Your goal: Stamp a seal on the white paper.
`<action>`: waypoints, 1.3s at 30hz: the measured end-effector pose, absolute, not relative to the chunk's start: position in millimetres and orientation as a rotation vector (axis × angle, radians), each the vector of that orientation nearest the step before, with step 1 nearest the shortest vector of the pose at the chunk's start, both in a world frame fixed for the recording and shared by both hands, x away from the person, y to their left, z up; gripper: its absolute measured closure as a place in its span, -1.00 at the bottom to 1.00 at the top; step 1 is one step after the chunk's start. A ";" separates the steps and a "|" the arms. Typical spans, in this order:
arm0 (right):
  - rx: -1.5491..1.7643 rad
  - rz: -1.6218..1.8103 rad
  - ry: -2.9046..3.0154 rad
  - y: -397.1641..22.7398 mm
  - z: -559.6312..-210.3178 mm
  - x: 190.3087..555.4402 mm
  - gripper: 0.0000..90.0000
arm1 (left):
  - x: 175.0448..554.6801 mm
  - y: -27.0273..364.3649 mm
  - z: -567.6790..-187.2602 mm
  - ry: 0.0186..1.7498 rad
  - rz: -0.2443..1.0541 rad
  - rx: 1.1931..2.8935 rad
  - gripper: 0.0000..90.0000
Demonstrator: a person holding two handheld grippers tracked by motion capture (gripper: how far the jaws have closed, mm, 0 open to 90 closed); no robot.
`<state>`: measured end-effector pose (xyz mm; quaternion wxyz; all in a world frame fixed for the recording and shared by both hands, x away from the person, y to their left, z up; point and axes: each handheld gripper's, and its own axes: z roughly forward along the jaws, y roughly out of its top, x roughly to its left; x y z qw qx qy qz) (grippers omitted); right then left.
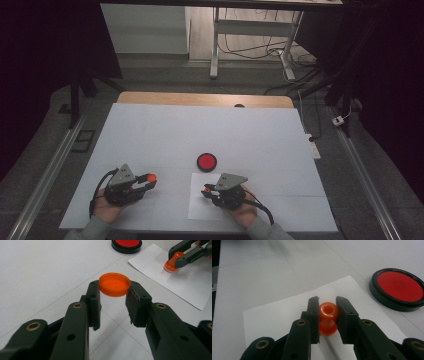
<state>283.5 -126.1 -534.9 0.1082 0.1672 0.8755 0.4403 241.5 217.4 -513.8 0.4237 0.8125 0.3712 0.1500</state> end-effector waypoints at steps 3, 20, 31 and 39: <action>0.489 1.291 2.574 -125.9 -534.6 283.2 0.62 | 242.2 217.8 -514.0 0.929 0.371 2.036 0.45; 0.601 1.526 2.469 -144.6 -511.1 290.1 0.61 | 242.6 218.9 -514.2 0.931 0.377 2.034 0.44; 0.619 1.563 2.465 -147.5 -506.7 291.5 0.61 | 242.7 218.9 -514.1 0.929 0.376 2.034 0.44; 0.610 1.606 2.437 -149.4 -497.8 289.4 0.61 | 242.9 218.3 -514.4 0.929 0.377 2.037 0.44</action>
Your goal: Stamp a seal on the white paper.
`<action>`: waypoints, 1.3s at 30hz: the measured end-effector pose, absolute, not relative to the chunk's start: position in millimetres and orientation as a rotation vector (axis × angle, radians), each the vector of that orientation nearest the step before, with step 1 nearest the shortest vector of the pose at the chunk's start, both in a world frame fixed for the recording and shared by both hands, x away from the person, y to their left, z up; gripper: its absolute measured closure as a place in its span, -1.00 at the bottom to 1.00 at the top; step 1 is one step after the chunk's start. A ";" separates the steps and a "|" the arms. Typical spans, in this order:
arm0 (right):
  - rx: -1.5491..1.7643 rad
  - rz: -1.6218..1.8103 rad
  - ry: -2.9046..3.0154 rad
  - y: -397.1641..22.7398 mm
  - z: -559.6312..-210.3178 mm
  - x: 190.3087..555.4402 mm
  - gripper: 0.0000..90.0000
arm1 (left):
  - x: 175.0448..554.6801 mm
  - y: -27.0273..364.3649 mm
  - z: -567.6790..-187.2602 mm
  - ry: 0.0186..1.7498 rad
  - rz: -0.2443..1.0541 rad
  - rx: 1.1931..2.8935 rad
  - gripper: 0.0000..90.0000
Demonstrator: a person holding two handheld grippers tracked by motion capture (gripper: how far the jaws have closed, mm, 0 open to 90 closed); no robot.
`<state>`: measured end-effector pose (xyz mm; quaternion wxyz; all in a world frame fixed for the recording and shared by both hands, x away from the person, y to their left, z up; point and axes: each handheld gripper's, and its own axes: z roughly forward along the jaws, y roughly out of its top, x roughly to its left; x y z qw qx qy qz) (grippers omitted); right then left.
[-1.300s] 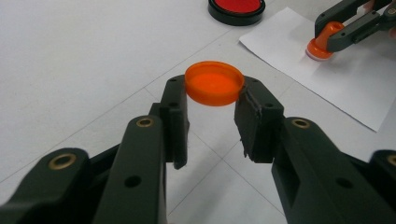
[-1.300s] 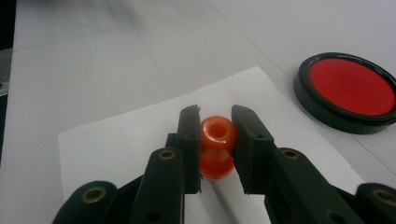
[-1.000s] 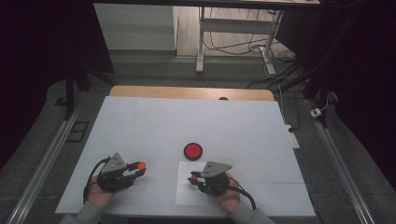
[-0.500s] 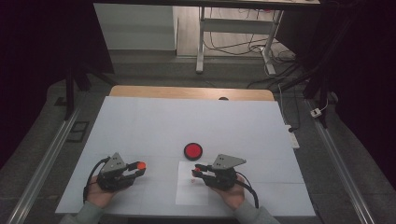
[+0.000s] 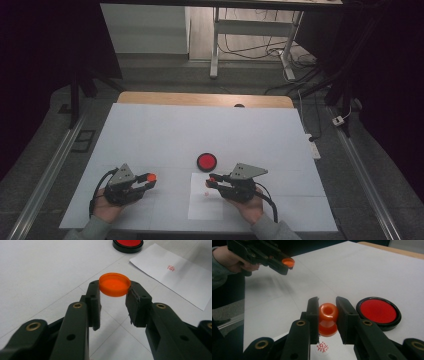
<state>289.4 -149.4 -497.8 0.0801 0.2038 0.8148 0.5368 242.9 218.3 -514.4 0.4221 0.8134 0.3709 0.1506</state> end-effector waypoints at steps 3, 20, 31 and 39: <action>0.611 1.614 2.434 -150.4 -496.7 289.0 0.61 | 242.8 218.1 -514.3 0.927 0.376 2.037 0.44; 0.655 1.665 2.331 -162.6 -479.7 295.7 0.61 | 243.4 217.3 -515.3 0.932 0.376 2.039 0.44; 0.678 1.689 2.291 -169.1 -473.6 298.0 0.61 | 243.2 217.3 -514.4 0.924 0.377 2.039 0.45; 0.676 1.688 2.293 -168.4 -474.2 298.5 0.61 | 243.7 216.2 -514.8 0.921 0.384 2.044 0.45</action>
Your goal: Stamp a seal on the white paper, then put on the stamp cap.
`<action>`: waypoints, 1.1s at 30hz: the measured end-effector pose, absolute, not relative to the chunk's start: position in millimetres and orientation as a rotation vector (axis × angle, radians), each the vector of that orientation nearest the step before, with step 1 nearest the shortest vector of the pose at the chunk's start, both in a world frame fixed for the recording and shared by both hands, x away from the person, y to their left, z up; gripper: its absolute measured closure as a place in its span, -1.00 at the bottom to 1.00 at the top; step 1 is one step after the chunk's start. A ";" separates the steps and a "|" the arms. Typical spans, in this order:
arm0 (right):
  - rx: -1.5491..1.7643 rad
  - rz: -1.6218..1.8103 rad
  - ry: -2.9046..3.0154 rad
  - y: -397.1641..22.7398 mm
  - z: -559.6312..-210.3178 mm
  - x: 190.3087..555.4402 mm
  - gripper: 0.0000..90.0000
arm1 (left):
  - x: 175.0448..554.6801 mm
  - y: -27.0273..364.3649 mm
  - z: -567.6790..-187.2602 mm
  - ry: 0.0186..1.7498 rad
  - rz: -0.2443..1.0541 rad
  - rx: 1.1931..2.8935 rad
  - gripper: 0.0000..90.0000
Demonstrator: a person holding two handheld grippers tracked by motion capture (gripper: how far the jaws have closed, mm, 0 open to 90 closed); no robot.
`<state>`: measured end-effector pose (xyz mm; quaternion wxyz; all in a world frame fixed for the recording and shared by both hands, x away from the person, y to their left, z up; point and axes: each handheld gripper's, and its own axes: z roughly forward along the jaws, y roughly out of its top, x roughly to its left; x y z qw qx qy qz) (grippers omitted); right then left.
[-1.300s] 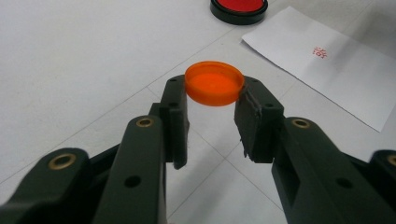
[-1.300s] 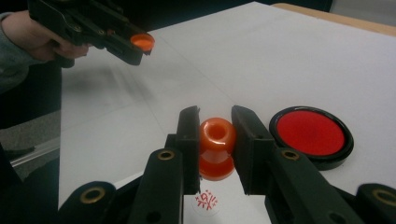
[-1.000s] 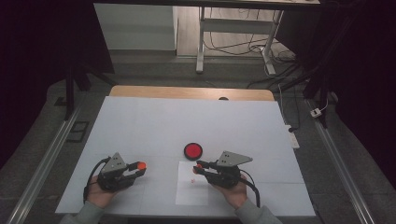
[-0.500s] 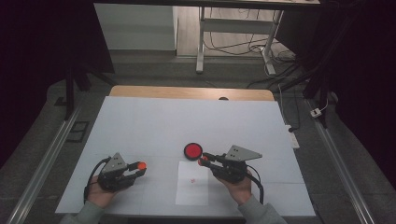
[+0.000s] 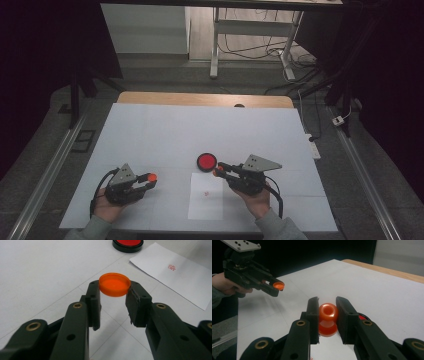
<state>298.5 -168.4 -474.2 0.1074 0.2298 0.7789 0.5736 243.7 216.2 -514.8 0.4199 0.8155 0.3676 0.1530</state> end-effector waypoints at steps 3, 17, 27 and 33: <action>0.679 1.689 2.290 -168.7 -474.1 298.6 0.61 | 243.5 215.6 -514.6 0.921 0.384 2.044 0.44; 0.675 1.686 2.292 -168.4 -474.4 298.6 0.61 | 243.5 214.4 -513.8 0.914 0.385 2.045 0.44; 0.673 1.686 2.295 -167.6 -474.9 298.8 0.61 | 244.1 211.1 -512.9 0.904 0.384 2.049 0.44; 0.674 1.689 2.292 -167.4 -474.9 299.1 0.61 | 244.9 206.0 -511.1 0.884 0.383 2.056 0.44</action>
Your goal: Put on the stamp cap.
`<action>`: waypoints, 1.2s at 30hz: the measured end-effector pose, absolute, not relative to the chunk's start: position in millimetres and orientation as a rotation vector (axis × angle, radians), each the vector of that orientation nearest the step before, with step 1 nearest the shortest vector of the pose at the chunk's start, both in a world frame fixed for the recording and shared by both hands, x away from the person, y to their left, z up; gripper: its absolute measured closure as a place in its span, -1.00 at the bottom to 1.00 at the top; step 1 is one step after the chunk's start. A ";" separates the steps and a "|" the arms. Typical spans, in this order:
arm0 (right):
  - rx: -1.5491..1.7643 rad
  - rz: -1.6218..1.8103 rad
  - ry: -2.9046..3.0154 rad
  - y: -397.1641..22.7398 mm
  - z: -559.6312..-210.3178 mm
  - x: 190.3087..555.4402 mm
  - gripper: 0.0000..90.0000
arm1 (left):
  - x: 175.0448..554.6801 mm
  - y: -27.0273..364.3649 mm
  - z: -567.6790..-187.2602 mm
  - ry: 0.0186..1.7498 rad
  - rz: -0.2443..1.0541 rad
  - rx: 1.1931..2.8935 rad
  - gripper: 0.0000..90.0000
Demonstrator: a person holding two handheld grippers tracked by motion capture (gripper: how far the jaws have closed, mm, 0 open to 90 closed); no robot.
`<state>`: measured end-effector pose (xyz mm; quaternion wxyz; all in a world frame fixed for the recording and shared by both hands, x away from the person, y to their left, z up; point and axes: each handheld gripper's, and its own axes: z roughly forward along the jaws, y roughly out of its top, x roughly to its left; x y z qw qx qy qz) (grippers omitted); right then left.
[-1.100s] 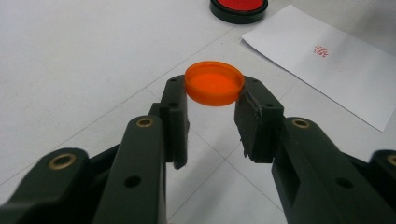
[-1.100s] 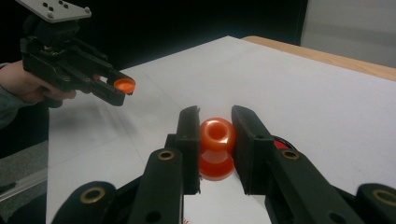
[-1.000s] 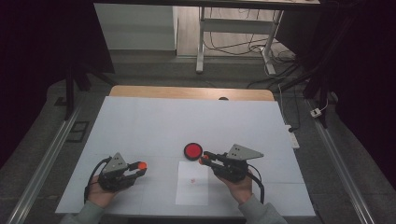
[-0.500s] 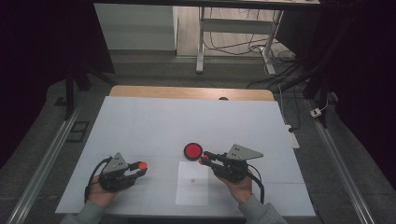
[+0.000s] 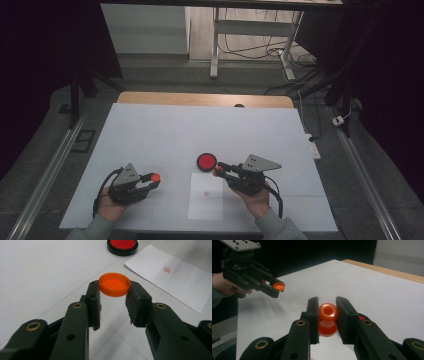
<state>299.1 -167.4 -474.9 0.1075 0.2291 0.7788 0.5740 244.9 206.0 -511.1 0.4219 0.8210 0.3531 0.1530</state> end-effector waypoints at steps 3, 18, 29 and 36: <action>0.680 1.692 2.291 -167.0 -475.3 299.3 0.60 | 245.4 204.0 -510.5 0.874 0.380 2.057 0.44; 0.662 1.712 2.294 -164.0 -474.2 298.2 0.61 | 251.9 184.5 -506.2 0.835 0.372 2.079 0.44; 0.662 1.706 2.303 -160.3 -475.4 298.2 0.61 | 256.6 175.8 -503.8 0.804 0.363 2.098 0.44; 0.662 1.711 2.307 -158.9 -476.0 298.3 0.60 | 260.2 167.0 -502.8 0.781 0.354 2.112 0.44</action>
